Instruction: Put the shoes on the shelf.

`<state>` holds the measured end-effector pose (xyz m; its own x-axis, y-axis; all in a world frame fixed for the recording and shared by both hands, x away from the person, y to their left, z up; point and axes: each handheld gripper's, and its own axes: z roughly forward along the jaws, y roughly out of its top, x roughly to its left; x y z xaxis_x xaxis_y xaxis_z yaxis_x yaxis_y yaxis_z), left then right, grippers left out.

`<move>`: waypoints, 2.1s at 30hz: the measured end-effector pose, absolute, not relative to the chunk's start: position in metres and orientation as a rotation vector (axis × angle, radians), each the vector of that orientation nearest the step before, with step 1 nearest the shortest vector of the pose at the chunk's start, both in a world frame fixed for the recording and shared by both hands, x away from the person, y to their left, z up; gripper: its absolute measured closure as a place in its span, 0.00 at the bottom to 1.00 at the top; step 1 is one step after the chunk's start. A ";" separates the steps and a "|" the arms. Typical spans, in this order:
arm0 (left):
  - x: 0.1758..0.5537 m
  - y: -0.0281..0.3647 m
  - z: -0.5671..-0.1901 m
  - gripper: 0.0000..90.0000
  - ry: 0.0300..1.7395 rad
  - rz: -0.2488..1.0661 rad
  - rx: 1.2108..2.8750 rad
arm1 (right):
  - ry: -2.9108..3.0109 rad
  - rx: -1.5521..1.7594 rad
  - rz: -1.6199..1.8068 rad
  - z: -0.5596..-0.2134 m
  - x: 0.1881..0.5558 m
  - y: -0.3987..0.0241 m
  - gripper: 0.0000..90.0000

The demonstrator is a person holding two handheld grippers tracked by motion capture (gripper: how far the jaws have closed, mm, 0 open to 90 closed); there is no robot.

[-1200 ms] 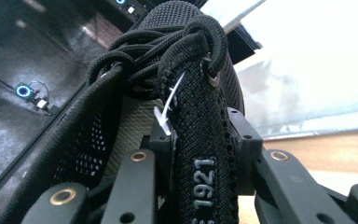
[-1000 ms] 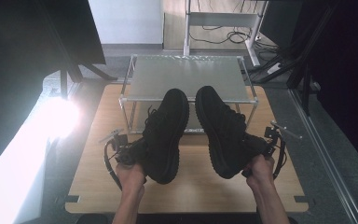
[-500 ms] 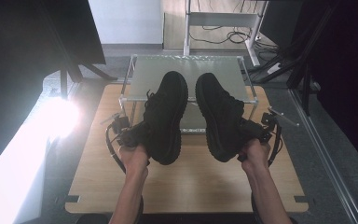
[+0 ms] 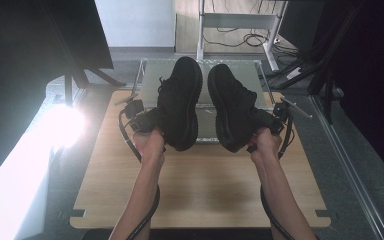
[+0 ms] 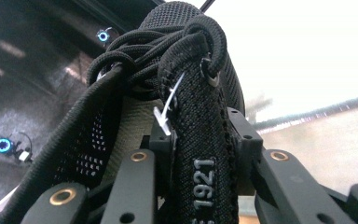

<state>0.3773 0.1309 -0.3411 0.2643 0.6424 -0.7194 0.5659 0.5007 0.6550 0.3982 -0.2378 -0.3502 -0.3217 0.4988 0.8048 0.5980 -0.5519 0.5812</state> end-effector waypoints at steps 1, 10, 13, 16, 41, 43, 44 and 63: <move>0.380 0.132 -0.340 0.90 1.398 0.068 1.144 | -1.448 -1.783 -2.032 -0.350 0.398 -0.238 0.77; 0.408 0.137 -0.330 0.90 1.470 0.091 1.130 | -1.444 -1.844 -2.040 -0.331 0.423 -0.235 0.77; 0.417 0.136 -0.326 0.90 1.484 0.099 1.136 | -1.454 -1.865 -2.036 -0.327 0.432 -0.233 0.77; 0.426 0.134 -0.324 0.90 1.500 0.103 1.133 | -1.452 -1.876 -2.028 -0.325 0.441 -0.230 0.77; 0.485 0.112 -0.307 0.89 1.602 0.221 1.245 | -1.431 -2.014 -1.931 -0.332 0.504 -0.211 0.77; 0.487 0.112 -0.309 0.89 1.613 0.225 1.254 | -1.424 -2.021 -1.927 -0.332 0.508 -0.209 0.77; 0.488 0.112 -0.309 0.89 1.618 0.224 1.259 | -1.445 -2.026 -1.928 -0.331 0.511 -0.207 0.76; 0.505 0.104 -0.306 0.83 1.670 0.290 1.333 | -1.650 -2.075 -1.870 -0.321 0.521 -0.193 0.71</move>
<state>0.5047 0.1037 -0.3056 0.0405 0.8555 -0.5162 0.6317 0.3783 0.6766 0.5208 -0.1933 -0.3208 -0.1787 0.7080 0.6832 0.5901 -0.4785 0.6503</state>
